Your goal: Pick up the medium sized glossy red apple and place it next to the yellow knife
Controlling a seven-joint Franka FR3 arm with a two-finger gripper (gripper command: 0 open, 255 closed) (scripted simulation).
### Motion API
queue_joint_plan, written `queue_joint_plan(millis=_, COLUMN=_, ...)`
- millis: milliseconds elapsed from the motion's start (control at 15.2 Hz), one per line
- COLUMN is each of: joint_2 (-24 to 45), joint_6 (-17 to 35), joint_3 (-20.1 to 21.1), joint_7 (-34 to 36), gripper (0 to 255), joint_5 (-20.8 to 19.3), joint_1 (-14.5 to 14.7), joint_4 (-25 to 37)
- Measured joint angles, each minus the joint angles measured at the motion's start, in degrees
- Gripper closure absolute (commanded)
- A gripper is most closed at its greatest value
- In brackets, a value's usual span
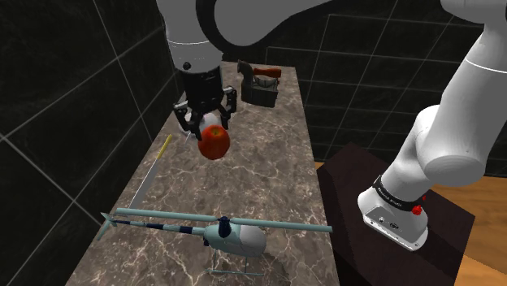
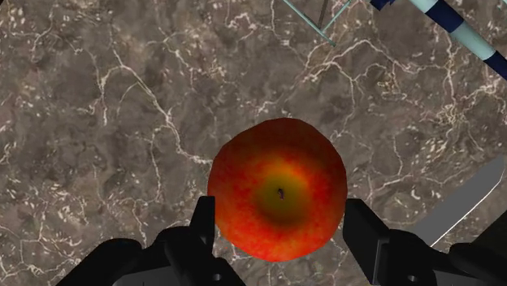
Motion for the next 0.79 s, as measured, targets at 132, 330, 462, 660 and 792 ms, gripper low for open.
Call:
queue_joint_plan(millis=132, joint_2=0.3, joint_6=1.6, joint_3=0.0, joint_7=0.3, gripper=255, joint_5=-0.2, joint_1=0.1, joint_4=-1.3)
queue_joint_plan(millis=330, joint_2=1.1, joint_6=3.8, joint_3=0.1, joint_7=0.6, gripper=255, joint_5=-0.6, joint_1=0.2, joint_4=-2.8)
queue_joint_plan(millis=462, joint_2=1.5, joint_6=5.1, joint_3=0.0, joint_7=0.6, gripper=255, joint_5=-0.8, joint_1=0.2, joint_4=-3.7)
queue_joint_plan(millis=660, joint_2=1.9, joint_6=7.3, joint_3=0.0, joint_7=0.9, gripper=255, joint_5=-1.0, joint_1=0.3, joint_4=-5.6)
queue_joint_plan(millis=792, joint_2=2.8, joint_6=8.8, joint_3=-0.1, joint_7=1.1, gripper=255, joint_5=-1.5, joint_1=0.3, joint_4=-6.4)
